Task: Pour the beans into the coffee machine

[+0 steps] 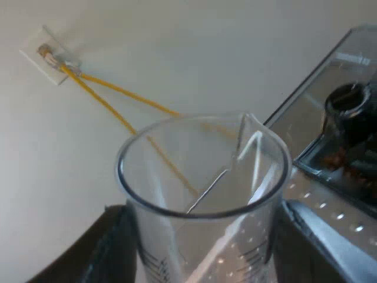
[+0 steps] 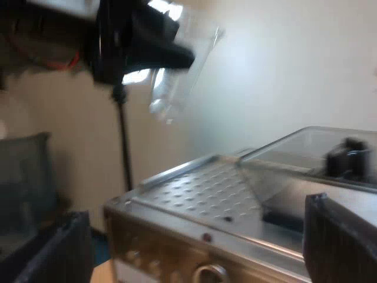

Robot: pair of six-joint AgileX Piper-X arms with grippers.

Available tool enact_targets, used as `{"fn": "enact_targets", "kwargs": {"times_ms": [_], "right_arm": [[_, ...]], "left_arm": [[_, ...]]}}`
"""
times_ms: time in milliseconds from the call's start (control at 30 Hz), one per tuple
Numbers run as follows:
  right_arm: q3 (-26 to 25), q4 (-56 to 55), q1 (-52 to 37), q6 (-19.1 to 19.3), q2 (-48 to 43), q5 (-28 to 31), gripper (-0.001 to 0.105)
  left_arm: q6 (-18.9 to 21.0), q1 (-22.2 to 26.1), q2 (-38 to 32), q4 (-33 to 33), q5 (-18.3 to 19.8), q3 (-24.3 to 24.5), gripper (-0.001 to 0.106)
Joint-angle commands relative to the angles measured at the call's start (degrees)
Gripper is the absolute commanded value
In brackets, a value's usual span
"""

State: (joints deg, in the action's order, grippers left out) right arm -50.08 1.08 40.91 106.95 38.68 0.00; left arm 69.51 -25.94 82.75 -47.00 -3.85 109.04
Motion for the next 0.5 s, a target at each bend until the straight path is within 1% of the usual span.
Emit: {"fn": "enact_targets", "kwargs": {"times_ms": [33,67,100,133,167,267,333,367,467,500], "right_arm": [[-0.27,-0.04,0.12,0.83,-0.38,-6.27,0.079],[-0.27,-0.04,0.12,0.83,-0.38,-6.90,0.079],[-0.27,-0.04,0.12,0.83,-0.38,-8.11,0.079],[-0.27,-0.04,0.12,0.83,-0.38,-9.26,0.079],[-0.27,-0.04,0.12,0.83,-0.38,-9.68,0.079],[-0.27,-0.04,1.07,0.83,-0.38,-10.32,0.079],[-0.27,-0.04,2.86,0.83,-0.38,-10.56,0.079],[-0.27,-0.16,3.47,0.83,-0.38,-10.56,0.079],[-0.27,-1.86,6.35,0.83,0.35,-10.55,0.079],[-0.27,-3.40,7.55,0.83,0.68,-10.55,0.079]], "left_arm": [[2.78,0.93,-1.26,-0.73,2.55,0.43,0.022],[3.24,1.80,-2.13,-1.07,3.85,0.43,0.022],[3.76,3.04,-3.44,-1.49,3.85,0.43,0.022],[3.89,3.94,-4.48,-2.22,5.41,0.43,0.022],[4.07,4.40,-4.80,-2.46,5.92,0.43,0.022],[6.58,7.24,-7.30,-2.65,11.58,-0.75,0.022],[8.55,9.33,-9.47,-2.33,14.71,-2.91,0.022],[8.71,9.70,-10.06,-2.35,15.17,-3.63,0.022],[8.69,12.21,-13.07,-1.94,15.89,-8.07,0.022],[8.69,13.20,-14.53,-1.67,16.53,-10.23,0.022]]}}
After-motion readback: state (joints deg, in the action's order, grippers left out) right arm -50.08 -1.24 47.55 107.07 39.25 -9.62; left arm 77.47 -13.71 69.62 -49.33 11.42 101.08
